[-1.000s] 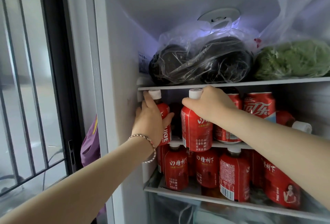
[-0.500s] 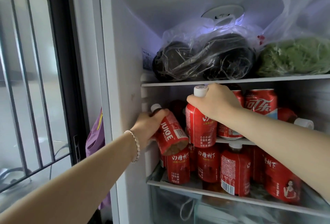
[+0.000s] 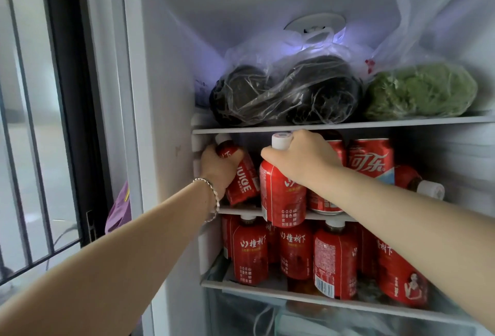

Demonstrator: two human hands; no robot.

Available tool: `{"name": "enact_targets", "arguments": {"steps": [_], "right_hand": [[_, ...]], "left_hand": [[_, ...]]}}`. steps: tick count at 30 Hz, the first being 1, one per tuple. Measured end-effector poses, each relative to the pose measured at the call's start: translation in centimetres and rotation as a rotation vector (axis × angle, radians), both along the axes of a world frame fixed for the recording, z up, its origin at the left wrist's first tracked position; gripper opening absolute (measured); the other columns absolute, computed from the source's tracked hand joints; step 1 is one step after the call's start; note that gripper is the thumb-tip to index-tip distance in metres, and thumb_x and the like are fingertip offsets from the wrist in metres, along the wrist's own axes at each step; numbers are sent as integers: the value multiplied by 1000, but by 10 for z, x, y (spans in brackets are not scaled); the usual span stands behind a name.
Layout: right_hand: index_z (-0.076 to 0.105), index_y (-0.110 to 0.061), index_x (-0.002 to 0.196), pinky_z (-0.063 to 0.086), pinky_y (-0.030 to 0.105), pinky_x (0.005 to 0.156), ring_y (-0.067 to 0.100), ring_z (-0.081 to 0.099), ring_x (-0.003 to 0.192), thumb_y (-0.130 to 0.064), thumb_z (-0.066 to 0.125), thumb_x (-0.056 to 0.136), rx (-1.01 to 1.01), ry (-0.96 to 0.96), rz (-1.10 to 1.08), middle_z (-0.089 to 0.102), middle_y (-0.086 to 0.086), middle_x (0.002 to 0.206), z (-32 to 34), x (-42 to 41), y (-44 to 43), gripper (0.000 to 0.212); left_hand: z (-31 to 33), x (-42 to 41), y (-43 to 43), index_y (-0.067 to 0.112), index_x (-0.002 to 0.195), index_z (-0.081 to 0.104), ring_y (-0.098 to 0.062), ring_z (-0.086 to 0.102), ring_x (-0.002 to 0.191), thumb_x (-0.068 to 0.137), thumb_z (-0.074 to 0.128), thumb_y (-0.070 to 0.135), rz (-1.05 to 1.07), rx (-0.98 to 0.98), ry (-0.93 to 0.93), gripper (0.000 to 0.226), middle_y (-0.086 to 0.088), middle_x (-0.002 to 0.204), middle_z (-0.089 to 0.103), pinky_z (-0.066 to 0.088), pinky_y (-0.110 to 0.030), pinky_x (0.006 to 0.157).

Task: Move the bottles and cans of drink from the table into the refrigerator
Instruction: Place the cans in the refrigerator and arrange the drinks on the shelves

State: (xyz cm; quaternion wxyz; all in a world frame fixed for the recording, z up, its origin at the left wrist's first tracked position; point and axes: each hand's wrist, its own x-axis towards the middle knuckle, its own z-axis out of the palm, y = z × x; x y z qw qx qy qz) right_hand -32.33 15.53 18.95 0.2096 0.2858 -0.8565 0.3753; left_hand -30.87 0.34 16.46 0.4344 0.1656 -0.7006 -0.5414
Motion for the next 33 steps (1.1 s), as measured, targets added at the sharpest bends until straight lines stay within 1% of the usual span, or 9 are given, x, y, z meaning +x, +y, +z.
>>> {"name": "enact_targets", "arguments": {"steps": [5, 11, 15, 20, 24, 27, 29, 31, 33], "right_hand": [[54, -14, 79, 32, 24, 47, 19, 58, 71, -46, 57, 77, -19, 1, -16, 58, 0, 74, 0, -2, -4, 32], [55, -14, 83, 37, 24, 49, 20, 61, 75, -47, 58, 77, -16, -16, -27, 61, 1, 79, 3, -4, -9, 33], [52, -17, 78, 42, 25, 54, 19, 61, 74, -49, 57, 80, 17, -54, -31, 57, -3, 70, 6, -4, -10, 33], [51, -18, 71, 39, 23, 51, 17, 59, 68, -47, 57, 80, 17, -28, -45, 57, -3, 68, 5, -7, -12, 32], [55, -16, 75, 37, 22, 48, 17, 58, 65, -46, 55, 80, -14, 4, -53, 58, -2, 69, 2, -4, -13, 31], [53, -16, 72, 34, 24, 48, 20, 60, 70, -46, 55, 77, -30, 22, 5, 60, 2, 74, -3, 4, -12, 30], [54, -16, 72, 39, 25, 53, 22, 61, 76, -48, 56, 75, -50, 8, 39, 62, 3, 78, -5, 10, -15, 33], [63, -12, 90, 49, 30, 66, 25, 64, 85, -51, 57, 75, -118, -76, 59, 67, 5, 90, -5, 15, -23, 42], [63, -9, 109, 53, 34, 81, 27, 64, 96, -52, 56, 79, -150, -214, 96, 67, 9, 105, -4, 18, -31, 53]], "left_hand": [[-11, -17, -1, 7, 123, 48, -16, 57, 90, 86, 65, 16, 7, -61, 131, 42, -3, 102, 58, 42, -26, 74], [-17, -25, -5, 8, 124, 44, -15, 56, 94, 83, 68, 15, 65, -192, 157, 49, -3, 108, 59, 41, -24, 79], [-21, -34, -1, 5, 119, 47, -23, 56, 106, 85, 58, 12, 82, -504, 40, 37, -11, 116, 58, 43, -29, 89], [-18, -35, -26, 10, 134, 39, -21, 51, 116, 83, 68, 20, -25, -536, -47, 61, -8, 128, 51, 40, -28, 95], [-21, -22, -27, 13, 141, 33, -25, 46, 123, 94, 50, 28, 25, -664, -211, 52, -11, 138, 43, 37, -34, 103], [-24, 15, -11, 14, 125, 53, -18, 53, 114, 97, 44, 31, 89, -531, 12, 34, -4, 124, 57, 39, -26, 94], [-27, 43, 4, 25, 115, 56, -13, 61, 103, 87, 50, 46, -232, -277, 86, 35, 2, 112, 64, 48, -28, 86], [-31, 63, 17, 34, 110, 49, -8, 67, 90, 73, 64, 47, -499, -170, -47, 42, 6, 101, 66, 55, -25, 71], [-34, 68, 21, 36, 110, 42, -5, 65, 83, 65, 83, 30, -461, -267, -167, 62, 10, 98, 62, 52, -15, 63]]}}
